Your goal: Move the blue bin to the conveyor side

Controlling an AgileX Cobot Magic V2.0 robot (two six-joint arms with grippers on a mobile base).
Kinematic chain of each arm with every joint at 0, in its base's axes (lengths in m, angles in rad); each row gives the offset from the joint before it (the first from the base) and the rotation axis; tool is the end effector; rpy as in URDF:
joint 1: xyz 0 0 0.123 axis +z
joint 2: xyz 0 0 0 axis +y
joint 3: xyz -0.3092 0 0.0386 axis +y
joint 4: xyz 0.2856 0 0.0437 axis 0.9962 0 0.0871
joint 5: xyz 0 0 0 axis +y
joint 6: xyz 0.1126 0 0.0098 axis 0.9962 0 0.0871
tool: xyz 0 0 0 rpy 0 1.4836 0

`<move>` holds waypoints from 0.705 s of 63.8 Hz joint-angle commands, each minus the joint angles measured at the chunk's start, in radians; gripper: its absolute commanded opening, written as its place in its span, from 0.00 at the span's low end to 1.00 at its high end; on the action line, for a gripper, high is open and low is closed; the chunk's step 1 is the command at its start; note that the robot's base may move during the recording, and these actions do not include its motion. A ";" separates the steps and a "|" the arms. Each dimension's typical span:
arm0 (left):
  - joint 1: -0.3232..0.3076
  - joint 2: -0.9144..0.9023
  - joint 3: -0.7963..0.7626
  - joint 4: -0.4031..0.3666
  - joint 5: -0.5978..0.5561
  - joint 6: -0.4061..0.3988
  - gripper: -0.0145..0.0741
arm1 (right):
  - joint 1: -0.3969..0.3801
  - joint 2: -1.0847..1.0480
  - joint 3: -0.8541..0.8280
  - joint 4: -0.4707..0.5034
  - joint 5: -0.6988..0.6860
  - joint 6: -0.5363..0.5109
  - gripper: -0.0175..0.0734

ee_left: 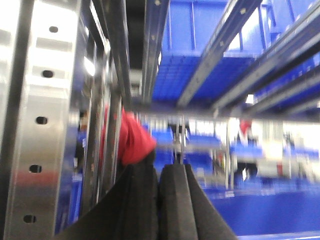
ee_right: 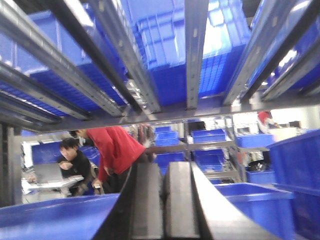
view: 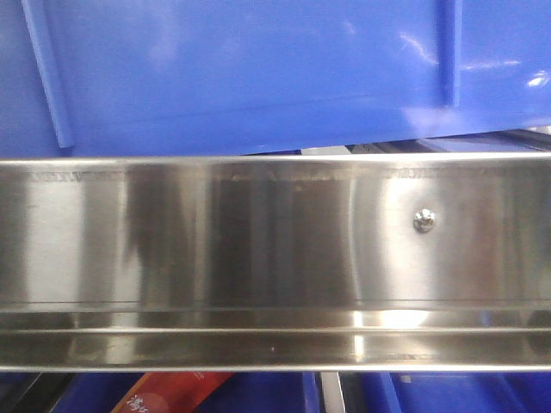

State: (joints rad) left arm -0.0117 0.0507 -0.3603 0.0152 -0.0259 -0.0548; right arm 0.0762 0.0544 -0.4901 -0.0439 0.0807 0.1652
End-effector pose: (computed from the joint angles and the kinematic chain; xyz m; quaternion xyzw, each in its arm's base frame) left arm 0.0550 -0.0007 0.3522 -0.0074 0.5430 -0.0216 0.8394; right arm 0.0359 0.0023 0.3868 0.0136 0.5346 0.0824 0.8410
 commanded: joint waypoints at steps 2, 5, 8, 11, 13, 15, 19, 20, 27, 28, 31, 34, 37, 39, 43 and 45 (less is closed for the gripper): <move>-0.003 0.082 -0.118 -0.003 0.178 -0.001 0.14 | -0.003 0.106 -0.156 -0.078 0.208 -0.003 0.11; -0.003 0.126 -0.172 -0.003 0.230 -0.001 0.14 | -0.003 0.181 -0.224 -0.121 0.271 -0.007 0.11; -0.003 0.189 -0.226 -0.003 0.292 -0.001 0.14 | -0.003 0.253 -0.290 -0.152 0.322 -0.016 0.11; -0.003 0.249 -0.279 0.000 0.354 -0.001 0.14 | -0.003 0.316 -0.358 -0.157 0.375 -0.029 0.11; -0.003 0.285 -0.310 0.000 0.388 0.001 0.14 | -0.003 0.370 -0.411 -0.157 0.433 -0.041 0.11; -0.003 0.333 -0.351 0.006 0.438 0.003 0.14 | -0.003 0.428 -0.467 -0.157 0.503 -0.048 0.11; -0.003 0.423 -0.430 0.008 0.538 0.003 0.14 | -0.003 0.534 -0.571 -0.157 0.664 -0.048 0.11; -0.003 0.443 -0.457 0.008 0.561 0.003 0.14 | -0.003 0.558 -0.595 -0.155 0.700 -0.048 0.11; -0.003 0.590 -0.586 0.008 0.740 0.003 0.14 | -0.003 0.732 -0.771 -0.155 0.948 -0.048 0.11; -0.003 0.606 -0.601 0.008 0.757 0.003 0.14 | -0.003 0.752 -0.790 -0.155 0.973 -0.048 0.11; -0.003 0.654 -0.652 0.008 0.798 0.003 0.14 | -0.003 0.812 -0.853 -0.155 1.039 -0.048 0.11; -0.003 0.694 -0.675 0.008 0.796 0.003 0.14 | -0.003 0.862 -0.906 -0.157 1.068 -0.048 0.11; -0.003 0.727 -0.690 0.008 0.765 0.003 0.14 | -0.003 0.901 -0.944 -0.157 1.082 -0.048 0.11; -0.003 0.749 -0.697 0.008 0.723 0.003 0.14 | -0.003 0.938 -0.974 -0.157 1.083 -0.048 0.11; -0.003 0.775 -0.698 0.004 0.668 0.003 0.14 | -0.003 0.976 -1.007 -0.157 1.070 -0.048 0.11; -0.003 0.789 -0.698 -0.015 0.653 0.003 0.14 | -0.003 0.991 -1.014 -0.157 1.050 -0.048 0.11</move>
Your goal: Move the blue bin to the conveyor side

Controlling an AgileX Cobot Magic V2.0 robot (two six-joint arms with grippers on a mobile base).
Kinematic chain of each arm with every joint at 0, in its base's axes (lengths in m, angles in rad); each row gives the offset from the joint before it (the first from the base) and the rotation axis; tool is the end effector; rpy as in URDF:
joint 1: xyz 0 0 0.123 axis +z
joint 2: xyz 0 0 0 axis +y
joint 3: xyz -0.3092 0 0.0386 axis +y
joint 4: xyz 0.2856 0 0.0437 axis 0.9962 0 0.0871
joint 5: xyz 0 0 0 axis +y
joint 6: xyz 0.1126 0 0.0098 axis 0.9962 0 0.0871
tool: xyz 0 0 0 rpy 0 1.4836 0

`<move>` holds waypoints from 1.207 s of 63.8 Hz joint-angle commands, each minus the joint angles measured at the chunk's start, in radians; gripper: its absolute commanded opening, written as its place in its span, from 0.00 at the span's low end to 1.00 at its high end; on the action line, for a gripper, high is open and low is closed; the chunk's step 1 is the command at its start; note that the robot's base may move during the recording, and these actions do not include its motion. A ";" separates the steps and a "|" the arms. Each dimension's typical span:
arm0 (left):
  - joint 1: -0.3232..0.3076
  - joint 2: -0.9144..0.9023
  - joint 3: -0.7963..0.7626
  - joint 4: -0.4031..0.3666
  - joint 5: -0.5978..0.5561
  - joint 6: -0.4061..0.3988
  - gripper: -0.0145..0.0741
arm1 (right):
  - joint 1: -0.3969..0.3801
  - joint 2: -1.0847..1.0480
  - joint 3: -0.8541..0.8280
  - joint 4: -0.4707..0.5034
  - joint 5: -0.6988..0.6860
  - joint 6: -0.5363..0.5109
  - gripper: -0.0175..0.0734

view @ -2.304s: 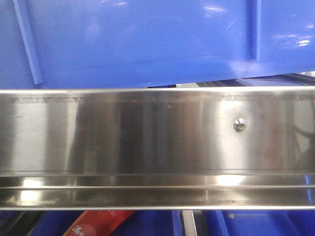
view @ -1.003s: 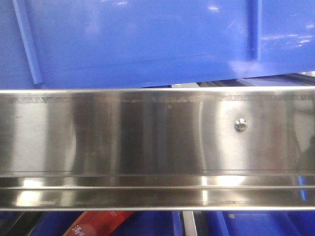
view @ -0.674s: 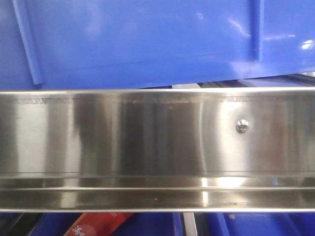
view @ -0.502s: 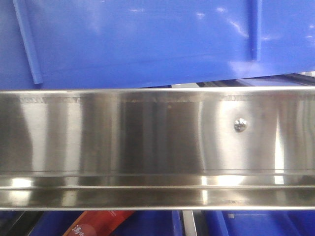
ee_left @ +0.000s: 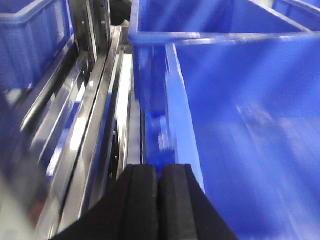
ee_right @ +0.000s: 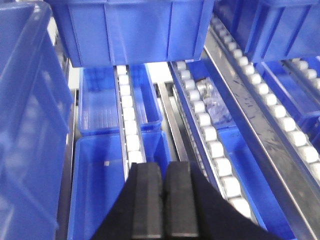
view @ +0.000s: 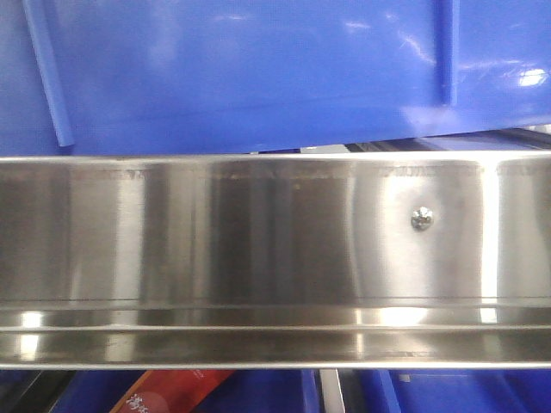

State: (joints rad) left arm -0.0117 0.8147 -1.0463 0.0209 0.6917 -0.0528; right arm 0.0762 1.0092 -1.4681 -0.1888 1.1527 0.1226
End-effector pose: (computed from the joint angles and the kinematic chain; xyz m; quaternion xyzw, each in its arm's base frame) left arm 0.1891 -0.0007 0.4413 -0.0141 0.8258 -0.0081 0.5638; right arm 0.1975 -0.0044 0.5081 0.0265 0.8817 -0.0478 0.4686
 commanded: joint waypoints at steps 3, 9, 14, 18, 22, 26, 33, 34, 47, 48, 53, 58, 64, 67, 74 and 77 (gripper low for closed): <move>-0.003 0.043 -0.012 -0.021 -0.085 0.001 0.14 | -0.003 0.057 -0.044 -0.012 -0.058 -0.005 0.11; -0.003 0.075 -0.012 -0.021 -0.104 0.001 0.14 | -0.003 0.080 -0.045 -0.010 -0.090 -0.005 0.11; -0.003 0.104 -0.017 -0.029 -0.080 0.001 0.14 | -0.003 0.088 -0.045 0.023 -0.105 -0.005 0.11; -0.003 0.130 -0.026 -0.049 -0.075 0.001 0.14 | -0.003 0.096 -0.045 0.042 -0.130 -0.025 0.11; -0.003 0.156 -0.047 -0.073 -0.074 0.001 0.14 | -0.003 0.108 -0.056 0.052 -0.139 -0.102 0.11; -0.003 0.190 -0.089 -0.087 -0.060 0.001 0.14 | -0.001 0.134 -0.092 0.073 -0.082 -0.114 0.11; -0.003 0.261 -0.181 -0.087 0.021 0.001 0.14 | 0.040 0.204 -0.180 0.070 0.014 -0.114 0.11; -0.003 0.271 -0.192 -0.087 0.030 0.001 0.14 | 0.051 0.212 -0.196 0.065 0.018 -0.114 0.11; -0.003 0.379 -0.309 -0.087 0.062 0.001 0.14 | 0.173 0.329 -0.293 -0.098 0.068 0.022 0.11; -0.003 0.383 -0.314 -0.087 0.062 0.001 0.14 | 0.182 0.338 -0.299 -0.106 0.068 0.030 0.11; -0.003 0.397 -0.331 -0.087 0.062 0.001 0.14 | 0.212 0.383 -0.332 -0.112 0.068 0.071 0.11; -0.003 0.399 -0.331 -0.087 0.069 0.001 0.14 | 0.227 0.409 -0.349 -0.101 0.068 0.099 0.11; -0.003 0.399 -0.331 -0.087 0.092 0.001 0.14 | 0.226 0.433 -0.366 -0.068 0.068 0.099 0.11; -0.003 0.399 -0.331 -0.087 0.099 0.001 0.14 | 0.226 0.441 -0.371 -0.042 0.068 0.097 0.11; -0.003 0.399 -0.331 -0.087 0.105 0.001 0.14 | 0.226 0.454 -0.373 -0.028 0.068 0.093 0.11; -0.003 0.399 -0.331 -0.087 0.105 0.001 0.14 | 0.226 0.456 -0.373 -0.028 0.068 0.080 0.11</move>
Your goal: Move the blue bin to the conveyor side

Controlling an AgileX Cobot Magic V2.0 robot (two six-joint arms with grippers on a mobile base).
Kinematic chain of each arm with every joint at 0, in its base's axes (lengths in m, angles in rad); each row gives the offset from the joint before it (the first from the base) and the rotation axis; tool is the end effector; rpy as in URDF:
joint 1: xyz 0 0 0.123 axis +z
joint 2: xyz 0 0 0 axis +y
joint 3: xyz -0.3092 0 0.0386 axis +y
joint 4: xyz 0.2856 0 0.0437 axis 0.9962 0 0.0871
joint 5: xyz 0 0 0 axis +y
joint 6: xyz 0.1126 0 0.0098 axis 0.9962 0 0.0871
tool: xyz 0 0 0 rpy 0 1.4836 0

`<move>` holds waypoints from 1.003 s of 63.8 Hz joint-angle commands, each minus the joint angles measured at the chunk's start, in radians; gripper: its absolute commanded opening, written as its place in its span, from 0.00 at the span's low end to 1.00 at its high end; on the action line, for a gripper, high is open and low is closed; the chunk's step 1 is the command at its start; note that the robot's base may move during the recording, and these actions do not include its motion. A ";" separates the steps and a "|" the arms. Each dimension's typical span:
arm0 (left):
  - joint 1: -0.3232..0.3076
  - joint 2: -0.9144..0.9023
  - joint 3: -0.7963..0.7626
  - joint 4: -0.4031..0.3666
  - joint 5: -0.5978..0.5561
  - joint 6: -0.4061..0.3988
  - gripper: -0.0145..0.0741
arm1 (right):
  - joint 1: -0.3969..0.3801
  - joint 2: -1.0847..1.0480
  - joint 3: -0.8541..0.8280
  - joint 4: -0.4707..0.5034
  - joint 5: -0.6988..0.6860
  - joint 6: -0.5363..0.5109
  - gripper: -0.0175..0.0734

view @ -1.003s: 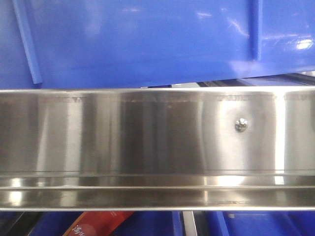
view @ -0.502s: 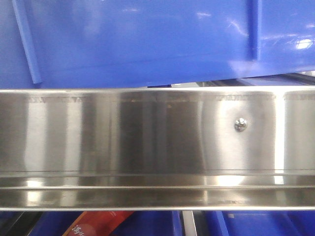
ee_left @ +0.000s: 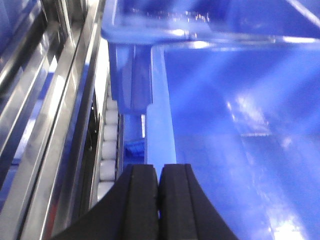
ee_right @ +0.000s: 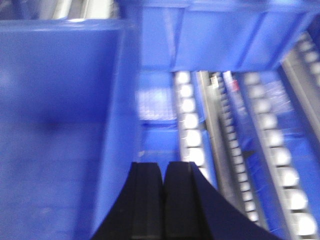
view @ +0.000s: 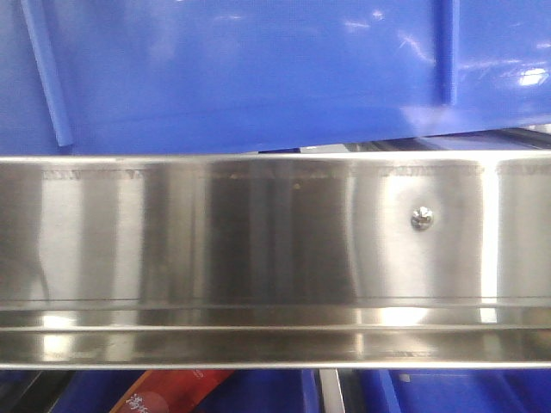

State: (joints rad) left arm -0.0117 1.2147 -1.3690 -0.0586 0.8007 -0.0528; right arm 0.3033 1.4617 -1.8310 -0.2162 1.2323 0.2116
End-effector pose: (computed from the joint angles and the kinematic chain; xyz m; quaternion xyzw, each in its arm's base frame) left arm 0.2996 -0.0083 0.4535 -0.0256 0.8741 -0.0439 0.4831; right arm 0.3264 0.0782 0.5015 -0.0357 0.9160 -0.0062 0.3996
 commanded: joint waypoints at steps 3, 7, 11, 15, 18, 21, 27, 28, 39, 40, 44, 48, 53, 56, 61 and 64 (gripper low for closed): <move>-0.003 -0.001 -0.008 -0.008 -0.004 0.001 0.14 | -0.001 0.004 -0.010 -0.001 -0.011 -0.023 0.11; -0.003 -0.001 -0.008 -0.008 -0.004 0.001 0.14 | -0.001 0.004 -0.010 0.002 -0.011 -0.036 0.11; -0.003 -0.001 -0.008 -0.008 -0.004 0.001 0.14 | -0.001 0.004 -0.010 0.004 -0.011 -0.049 0.13; -0.003 -0.001 -0.008 -0.008 -0.004 0.001 0.14 | -0.001 0.004 -0.010 0.006 -0.011 -0.049 0.21; -0.003 -0.001 -0.008 -0.008 -0.004 0.001 0.14 | -0.001 0.004 -0.010 0.006 -0.011 -0.049 0.31; -0.003 -0.001 -0.008 -0.008 -0.004 0.001 0.14 | -0.001 0.004 -0.010 0.006 -0.011 -0.049 0.42; -0.003 -0.001 -0.008 -0.008 -0.004 0.001 0.14 | -0.001 0.004 -0.010 0.008 -0.011 -0.049 0.55; -0.003 -0.001 -0.008 -0.008 -0.004 0.001 0.14 | -0.001 0.004 -0.010 0.008 -0.011 -0.049 0.57; -0.003 -0.001 -0.008 -0.008 -0.004 0.001 0.14 | -0.001 0.022 -0.010 0.022 -0.011 -0.049 0.58; -0.003 -0.001 -0.008 -0.008 -0.004 0.001 0.14 | -0.001 0.022 -0.010 0.027 -0.011 -0.049 0.58; -0.003 -0.001 -0.008 -0.008 -0.004 0.001 0.14 | -0.001 0.032 -0.010 0.054 -0.011 -0.049 0.58; -0.003 -0.001 -0.008 -0.008 -0.004 0.001 0.14 | -0.001 0.040 -0.010 0.072 -0.011 -0.049 0.58; -0.003 -0.001 -0.008 -0.008 -0.004 0.001 0.14 | -0.001 0.051 -0.010 0.073 -0.011 -0.049 0.58; -0.003 -0.001 -0.008 -0.008 -0.004 0.001 0.14 | -0.001 0.060 -0.010 0.073 -0.011 -0.049 0.58; -0.003 -0.001 -0.008 -0.008 -0.004 0.001 0.14 | -0.001 0.076 -0.010 0.073 -0.011 -0.061 0.58; -0.003 -0.001 -0.008 -0.008 -0.004 0.001 0.14 | -0.001 0.089 -0.010 0.073 -0.011 -0.076 0.58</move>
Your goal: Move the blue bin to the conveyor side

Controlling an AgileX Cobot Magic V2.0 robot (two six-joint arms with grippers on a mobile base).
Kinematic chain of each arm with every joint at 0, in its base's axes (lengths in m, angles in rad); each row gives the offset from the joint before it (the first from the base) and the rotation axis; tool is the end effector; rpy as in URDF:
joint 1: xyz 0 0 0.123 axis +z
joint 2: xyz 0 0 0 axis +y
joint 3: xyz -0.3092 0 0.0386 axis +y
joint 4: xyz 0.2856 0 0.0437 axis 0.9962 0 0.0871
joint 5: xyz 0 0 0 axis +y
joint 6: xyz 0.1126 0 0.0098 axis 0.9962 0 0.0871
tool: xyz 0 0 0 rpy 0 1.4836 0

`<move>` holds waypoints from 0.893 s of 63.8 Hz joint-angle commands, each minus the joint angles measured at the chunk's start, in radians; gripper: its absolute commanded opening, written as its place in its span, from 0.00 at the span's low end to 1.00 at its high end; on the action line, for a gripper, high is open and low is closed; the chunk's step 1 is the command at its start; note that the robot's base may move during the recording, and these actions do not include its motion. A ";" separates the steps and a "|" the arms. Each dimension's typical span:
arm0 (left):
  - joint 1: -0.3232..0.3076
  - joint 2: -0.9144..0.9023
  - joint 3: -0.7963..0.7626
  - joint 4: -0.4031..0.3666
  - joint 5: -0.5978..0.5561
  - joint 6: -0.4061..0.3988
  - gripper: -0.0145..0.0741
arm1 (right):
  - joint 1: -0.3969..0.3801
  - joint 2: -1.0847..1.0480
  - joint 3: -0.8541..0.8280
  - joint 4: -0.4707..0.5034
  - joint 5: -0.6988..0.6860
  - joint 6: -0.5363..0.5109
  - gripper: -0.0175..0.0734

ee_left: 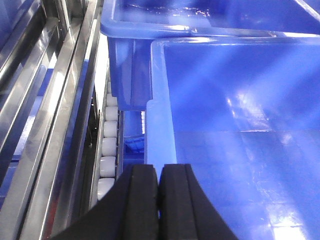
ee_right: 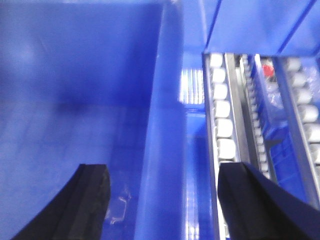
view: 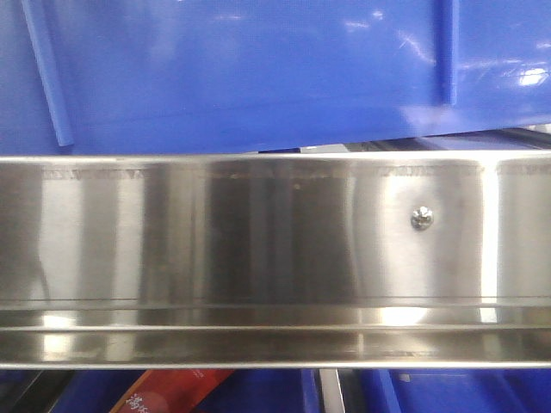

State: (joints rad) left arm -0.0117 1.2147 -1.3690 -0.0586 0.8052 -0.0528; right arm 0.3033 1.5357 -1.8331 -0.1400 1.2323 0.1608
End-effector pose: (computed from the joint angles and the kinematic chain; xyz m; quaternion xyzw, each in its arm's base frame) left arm 0.2993 -0.0083 0.4530 -0.0256 0.8752 -0.0438 0.4812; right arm 0.3503 0.0940 0.4750 -0.0648 0.9308 0.0131 0.3595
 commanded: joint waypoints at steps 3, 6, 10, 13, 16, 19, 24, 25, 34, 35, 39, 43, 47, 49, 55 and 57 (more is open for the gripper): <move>-0.003 -0.001 -0.008 -0.008 -0.008 0.001 0.14 | -0.001 0.027 -0.008 -0.004 -0.011 -0.036 0.58; -0.003 -0.001 -0.008 -0.008 -0.008 0.001 0.14 | -0.001 0.036 -0.008 -0.004 -0.011 -0.039 0.58; -0.003 -0.001 -0.008 -0.008 -0.008 0.001 0.14 | -0.001 0.041 -0.008 -0.004 -0.011 -0.039 0.58; -0.003 -0.001 -0.008 -0.008 -0.008 0.001 0.14 | -0.001 0.041 -0.008 -0.004 -0.011 -0.039 0.58; -0.003 -0.001 -0.008 -0.008 -0.008 0.001 0.14 | -0.001 0.041 -0.008 -0.004 -0.011 -0.041 0.58; -0.003 -0.001 -0.008 -0.008 -0.008 0.001 0.14 | -0.001 0.043 -0.008 -0.004 -0.011 -0.048 0.58; -0.003 -0.001 -0.008 -0.008 -0.008 0.001 0.14 | -0.001 0.047 -0.006 -0.004 -0.011 -0.050 0.58; -0.003 -0.001 -0.008 -0.008 -0.008 0.001 0.14 | -0.001 0.047 -0.006 -0.004 -0.011 -0.050 0.58; -0.003 -0.001 -0.008 -0.008 -0.008 0.001 0.14 | -0.001 0.050 0.007 -0.004 -0.011 -0.050 0.58; -0.003 -0.001 -0.008 -0.008 -0.008 0.001 0.14 | -0.001 0.050 0.009 -0.004 -0.011 -0.050 0.58; -0.003 -0.001 -0.008 -0.008 -0.008 0.001 0.14 | -0.001 0.050 0.011 -0.004 -0.011 -0.052 0.58; -0.003 -0.001 -0.008 -0.008 -0.008 0.001 0.14 | -0.001 0.050 0.018 -0.004 -0.011 -0.057 0.58; -0.003 -0.001 -0.008 -0.008 -0.008 0.001 0.14 | -0.001 0.050 0.020 -0.004 -0.011 -0.057 0.58; -0.003 -0.001 -0.008 -0.008 -0.008 0.001 0.14 | -0.001 0.050 0.020 0.001 -0.011 -0.057 0.58; -0.003 -0.001 -0.008 -0.008 -0.006 0.001 0.14 | -0.001 0.050 0.020 0.007 -0.011 -0.057 0.58; -0.003 -0.001 -0.008 -0.008 -0.006 0.001 0.14 | -0.001 0.050 0.020 0.007 -0.011 -0.057 0.58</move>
State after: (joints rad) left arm -0.0117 1.2147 -1.3690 -0.0586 0.8052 -0.0528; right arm 0.3033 1.5849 -1.8147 -0.1342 1.2323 0.1135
